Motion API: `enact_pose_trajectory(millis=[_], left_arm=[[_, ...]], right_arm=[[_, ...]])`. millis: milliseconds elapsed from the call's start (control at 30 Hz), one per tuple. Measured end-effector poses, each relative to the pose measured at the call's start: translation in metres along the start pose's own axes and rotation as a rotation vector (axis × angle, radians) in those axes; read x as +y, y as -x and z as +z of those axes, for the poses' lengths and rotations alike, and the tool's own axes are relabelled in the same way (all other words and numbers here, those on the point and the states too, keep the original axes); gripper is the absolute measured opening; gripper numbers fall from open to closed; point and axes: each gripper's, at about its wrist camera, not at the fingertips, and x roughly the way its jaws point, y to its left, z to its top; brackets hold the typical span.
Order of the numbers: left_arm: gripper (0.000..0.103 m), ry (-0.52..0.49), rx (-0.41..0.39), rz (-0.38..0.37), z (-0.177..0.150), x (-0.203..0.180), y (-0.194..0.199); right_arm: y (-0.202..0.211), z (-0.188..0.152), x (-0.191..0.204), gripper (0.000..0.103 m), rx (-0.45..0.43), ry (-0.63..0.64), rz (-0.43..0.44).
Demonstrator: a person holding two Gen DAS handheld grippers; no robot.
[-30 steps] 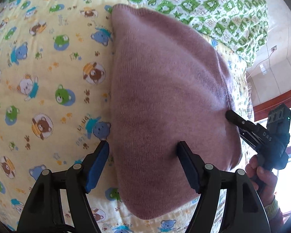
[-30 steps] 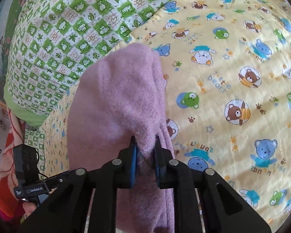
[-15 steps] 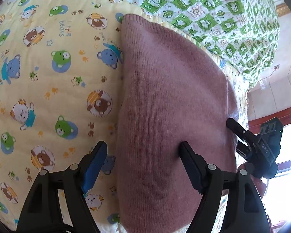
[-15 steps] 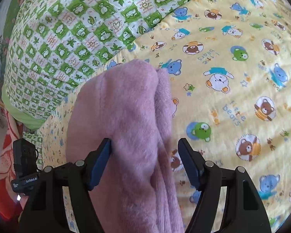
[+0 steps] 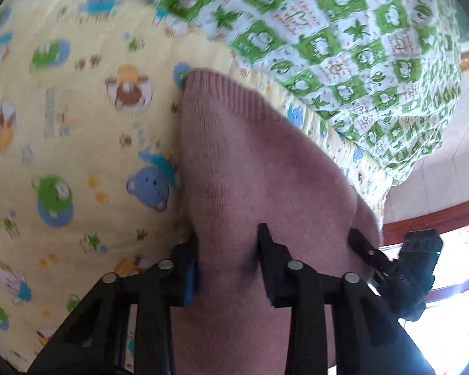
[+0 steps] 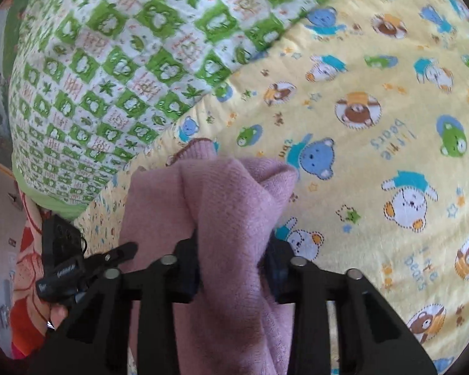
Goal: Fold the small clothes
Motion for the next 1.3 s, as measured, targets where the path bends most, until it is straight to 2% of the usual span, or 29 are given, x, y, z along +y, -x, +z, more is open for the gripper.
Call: enact_pose_trajectory(millis=[33, 100, 200, 267, 333, 400, 467, 600, 633, 700, 833, 933, 1000, 1133, 1300], left_arm=[[0.024, -0.037, -0.019, 0.028, 0.000, -0.005, 0.001], [0.023, -0.069, -0.021, 0.075, 0.000, -0.009, -0.004], [0.024, -0.094, -0.022, 0.096, -0.001, -0.011, -0.009], [0.033, -0.100, -0.012, 0.095, -0.002, -0.012, -0.007], [0.036, -0.102, -0.004, 0.094, -0.006, -0.013, 0.000], [0.042, -0.112, -0.009, 0.086, -0.014, -0.013, 0.012], [0.058, -0.120, -0.009, 0.082, -0.026, -0.012, 0.024], [0.071, -0.097, 0.033, 0.039, -0.061, -0.003, 0.038], [0.074, -0.090, 0.050, 0.032, -0.070, -0.002, 0.038], [0.074, -0.085, 0.081, 0.032, -0.089, 0.000, 0.036], [0.075, -0.121, 0.109, 0.093, -0.116, 0.002, 0.025], [0.076, -0.097, 0.119, 0.074, -0.123, 0.005, 0.023], [0.082, -0.066, 0.132, 0.070, -0.122, 0.005, 0.023], [0.084, -0.059, 0.160, 0.070, -0.127, 0.002, 0.017], [0.088, -0.106, 0.142, 0.124, -0.131, -0.009, 0.010]], right_arm=[[0.004, 0.000, 0.004, 0.029, -0.019, 0.026, 0.003], [0.011, -0.002, 0.007, 0.028, -0.056, 0.042, 0.012], [0.003, -0.003, -0.004, 0.028, -0.035, 0.001, -0.024], [-0.001, -0.001, -0.012, 0.031, -0.026, -0.037, -0.016], [0.002, 0.000, -0.011, 0.042, -0.020, -0.051, -0.025], [0.011, -0.004, -0.006, 0.047, -0.024, -0.040, -0.048], [0.023, -0.013, -0.002, 0.049, -0.028, -0.025, -0.062], [0.046, -0.042, 0.005, 0.062, -0.024, 0.004, -0.063], [0.049, -0.052, 0.007, 0.062, -0.018, 0.010, -0.063], [0.053, -0.072, 0.007, 0.062, 0.006, 0.027, -0.059], [0.054, -0.105, -0.004, 0.062, 0.040, 0.028, -0.108], [0.062, -0.119, -0.023, 0.062, 0.026, -0.020, -0.106], [0.065, -0.120, -0.028, 0.062, 0.022, -0.042, -0.095], [0.069, -0.114, -0.021, 0.064, 0.015, -0.040, -0.062], [0.053, -0.106, -0.018, 0.066, 0.034, -0.044, -0.046]])
